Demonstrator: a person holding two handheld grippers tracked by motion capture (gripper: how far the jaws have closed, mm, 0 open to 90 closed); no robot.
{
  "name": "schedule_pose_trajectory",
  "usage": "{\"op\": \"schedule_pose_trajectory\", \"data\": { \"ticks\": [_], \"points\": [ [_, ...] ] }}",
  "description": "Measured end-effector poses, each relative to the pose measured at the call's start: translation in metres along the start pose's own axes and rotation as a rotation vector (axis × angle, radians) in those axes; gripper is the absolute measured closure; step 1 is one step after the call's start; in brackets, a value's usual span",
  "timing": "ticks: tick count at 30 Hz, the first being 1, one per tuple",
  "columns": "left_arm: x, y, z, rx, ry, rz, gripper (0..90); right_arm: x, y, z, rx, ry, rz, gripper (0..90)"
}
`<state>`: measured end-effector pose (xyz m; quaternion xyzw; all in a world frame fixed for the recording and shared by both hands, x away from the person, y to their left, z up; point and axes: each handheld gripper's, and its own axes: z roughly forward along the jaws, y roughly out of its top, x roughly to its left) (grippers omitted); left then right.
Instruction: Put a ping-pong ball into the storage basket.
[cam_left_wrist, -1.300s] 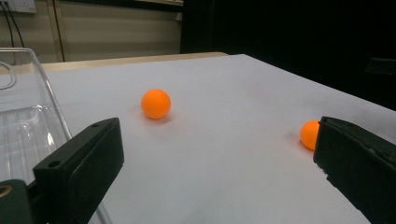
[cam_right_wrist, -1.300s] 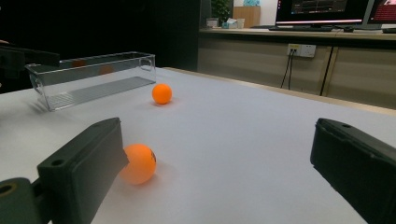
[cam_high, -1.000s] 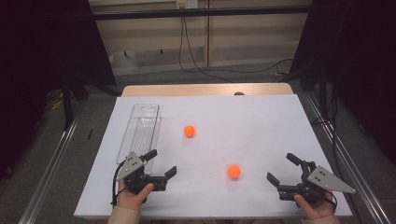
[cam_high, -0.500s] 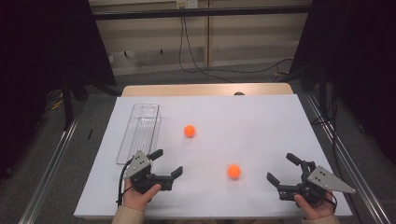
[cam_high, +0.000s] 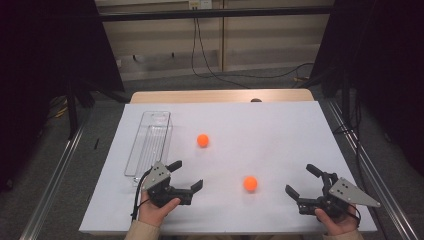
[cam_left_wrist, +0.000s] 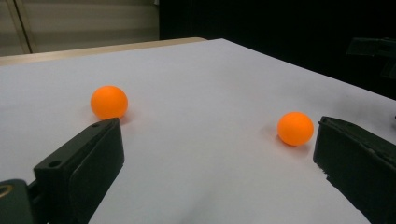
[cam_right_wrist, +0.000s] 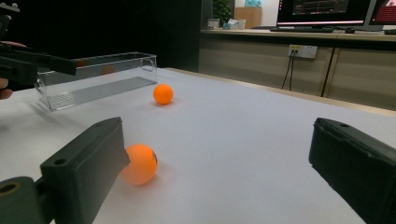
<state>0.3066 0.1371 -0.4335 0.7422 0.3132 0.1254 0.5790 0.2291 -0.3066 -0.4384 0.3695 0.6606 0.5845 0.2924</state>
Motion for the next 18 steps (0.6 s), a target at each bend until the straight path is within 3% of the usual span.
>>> {"op": "schedule_pose_trajectory", "data": {
  "ticks": [18],
  "points": [
    [-0.012,-0.001,0.018,0.046,-0.042,0.018,2.0,0.0,0.0,0.0,0.001,0.004,-0.003,3.5]
  ]
}}
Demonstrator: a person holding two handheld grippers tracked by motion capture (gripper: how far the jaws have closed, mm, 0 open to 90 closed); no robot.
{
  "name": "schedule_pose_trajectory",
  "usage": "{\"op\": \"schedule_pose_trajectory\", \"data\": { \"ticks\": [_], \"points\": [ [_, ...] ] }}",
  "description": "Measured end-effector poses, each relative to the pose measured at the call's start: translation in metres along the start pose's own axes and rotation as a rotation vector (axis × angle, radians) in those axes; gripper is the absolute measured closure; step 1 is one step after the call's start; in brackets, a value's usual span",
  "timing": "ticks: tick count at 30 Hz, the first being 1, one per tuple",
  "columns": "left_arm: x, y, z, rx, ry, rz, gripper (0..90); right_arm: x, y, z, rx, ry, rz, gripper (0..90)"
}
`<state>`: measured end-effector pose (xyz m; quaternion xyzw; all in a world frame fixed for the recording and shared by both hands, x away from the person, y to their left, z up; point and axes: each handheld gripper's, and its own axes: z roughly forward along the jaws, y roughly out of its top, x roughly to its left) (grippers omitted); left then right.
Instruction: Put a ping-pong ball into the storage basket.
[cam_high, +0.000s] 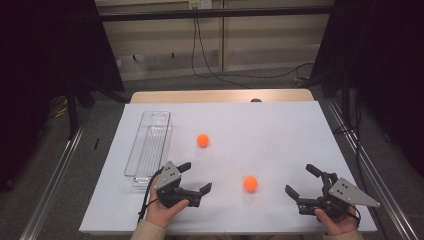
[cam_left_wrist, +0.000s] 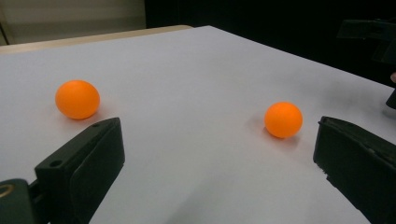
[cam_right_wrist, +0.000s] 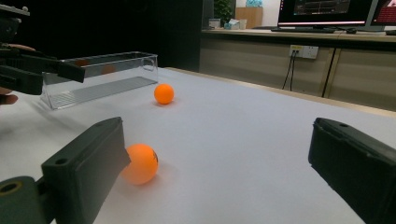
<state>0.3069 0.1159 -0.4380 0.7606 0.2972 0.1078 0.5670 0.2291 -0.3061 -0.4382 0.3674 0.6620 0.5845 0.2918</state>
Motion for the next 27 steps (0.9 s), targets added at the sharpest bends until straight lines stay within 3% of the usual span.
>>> {"op": "schedule_pose_trajectory", "data": {
  "ticks": [27],
  "points": [
    [-0.011,0.0,0.02,0.049,-0.04,0.015,2.3,0.0,0.0,0.0,0.001,0.005,-0.009,3.8]
  ]
}}
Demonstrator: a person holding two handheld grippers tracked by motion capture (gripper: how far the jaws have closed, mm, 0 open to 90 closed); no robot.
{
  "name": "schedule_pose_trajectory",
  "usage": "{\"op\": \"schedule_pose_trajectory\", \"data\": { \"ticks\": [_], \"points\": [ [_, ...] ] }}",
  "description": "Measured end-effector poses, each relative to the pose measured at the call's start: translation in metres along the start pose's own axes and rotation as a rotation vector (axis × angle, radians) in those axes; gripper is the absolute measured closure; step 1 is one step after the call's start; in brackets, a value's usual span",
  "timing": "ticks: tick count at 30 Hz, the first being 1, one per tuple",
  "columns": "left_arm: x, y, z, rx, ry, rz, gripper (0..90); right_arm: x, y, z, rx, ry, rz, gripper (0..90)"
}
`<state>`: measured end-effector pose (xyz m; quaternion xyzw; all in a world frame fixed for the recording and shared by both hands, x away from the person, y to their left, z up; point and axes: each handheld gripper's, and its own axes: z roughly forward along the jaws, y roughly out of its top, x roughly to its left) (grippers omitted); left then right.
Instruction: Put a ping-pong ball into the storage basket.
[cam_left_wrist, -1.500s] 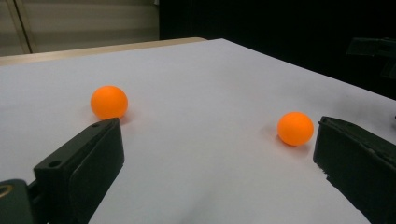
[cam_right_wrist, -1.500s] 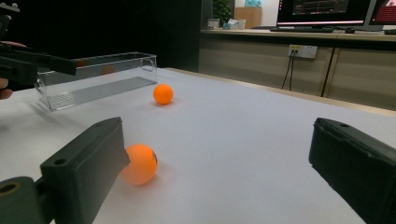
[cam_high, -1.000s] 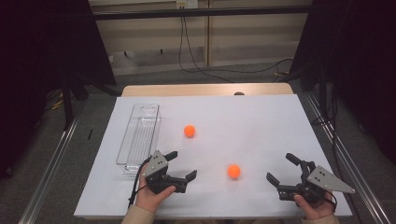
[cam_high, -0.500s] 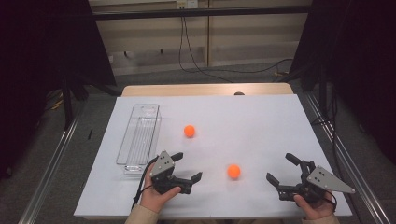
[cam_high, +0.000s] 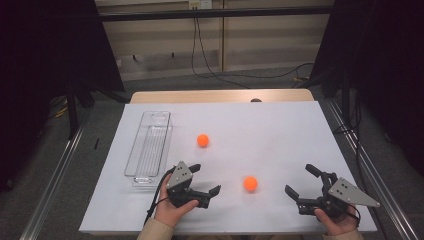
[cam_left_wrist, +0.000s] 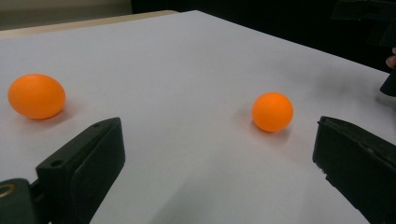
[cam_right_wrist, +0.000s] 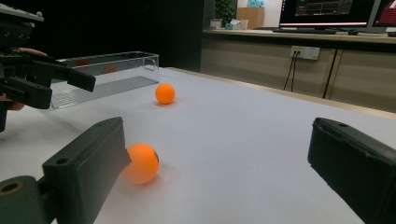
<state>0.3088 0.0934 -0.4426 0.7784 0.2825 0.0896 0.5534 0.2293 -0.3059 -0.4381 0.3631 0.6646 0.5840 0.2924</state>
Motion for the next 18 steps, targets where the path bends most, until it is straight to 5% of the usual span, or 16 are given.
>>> {"op": "schedule_pose_trajectory", "data": {
  "ticks": [18],
  "points": [
    [-0.002,0.003,0.01,0.039,-0.013,0.006,2.6,0.0,0.0,0.0,0.001,0.004,0.002,3.9]
  ]
}}
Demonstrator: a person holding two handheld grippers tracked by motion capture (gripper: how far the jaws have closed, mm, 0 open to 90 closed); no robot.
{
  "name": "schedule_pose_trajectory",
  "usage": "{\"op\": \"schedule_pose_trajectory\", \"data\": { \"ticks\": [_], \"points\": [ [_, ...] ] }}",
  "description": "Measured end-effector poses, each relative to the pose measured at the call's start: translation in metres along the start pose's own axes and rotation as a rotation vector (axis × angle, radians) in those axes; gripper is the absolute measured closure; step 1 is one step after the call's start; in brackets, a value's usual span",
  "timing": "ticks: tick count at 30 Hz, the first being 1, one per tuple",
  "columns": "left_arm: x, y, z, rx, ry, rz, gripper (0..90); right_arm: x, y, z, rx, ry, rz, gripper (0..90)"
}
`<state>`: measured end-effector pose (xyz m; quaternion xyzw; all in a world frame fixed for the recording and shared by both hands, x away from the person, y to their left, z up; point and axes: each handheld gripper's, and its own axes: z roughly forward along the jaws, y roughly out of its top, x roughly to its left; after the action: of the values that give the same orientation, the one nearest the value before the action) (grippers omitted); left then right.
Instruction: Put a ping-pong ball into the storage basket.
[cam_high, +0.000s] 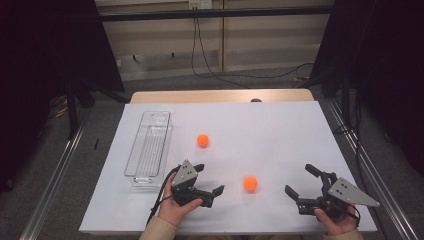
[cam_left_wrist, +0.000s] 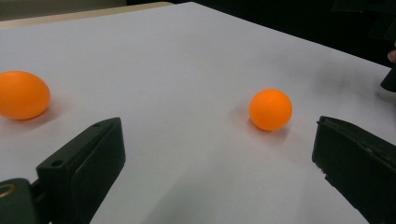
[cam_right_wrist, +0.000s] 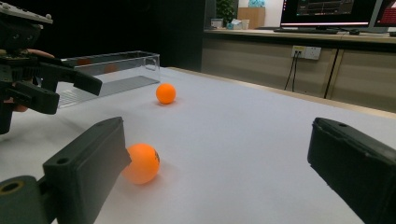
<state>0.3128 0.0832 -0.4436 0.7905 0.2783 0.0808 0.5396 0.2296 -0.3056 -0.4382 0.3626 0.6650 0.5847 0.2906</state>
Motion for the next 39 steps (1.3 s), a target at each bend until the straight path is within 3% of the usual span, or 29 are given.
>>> {"op": "schedule_pose_trajectory", "data": {
  "ticks": [39],
  "points": [
    [-0.009,0.005,0.02,0.033,-0.032,0.024,2.7,0.0,0.0,0.0,-0.001,0.002,-0.002,4.0]
  ]
}}
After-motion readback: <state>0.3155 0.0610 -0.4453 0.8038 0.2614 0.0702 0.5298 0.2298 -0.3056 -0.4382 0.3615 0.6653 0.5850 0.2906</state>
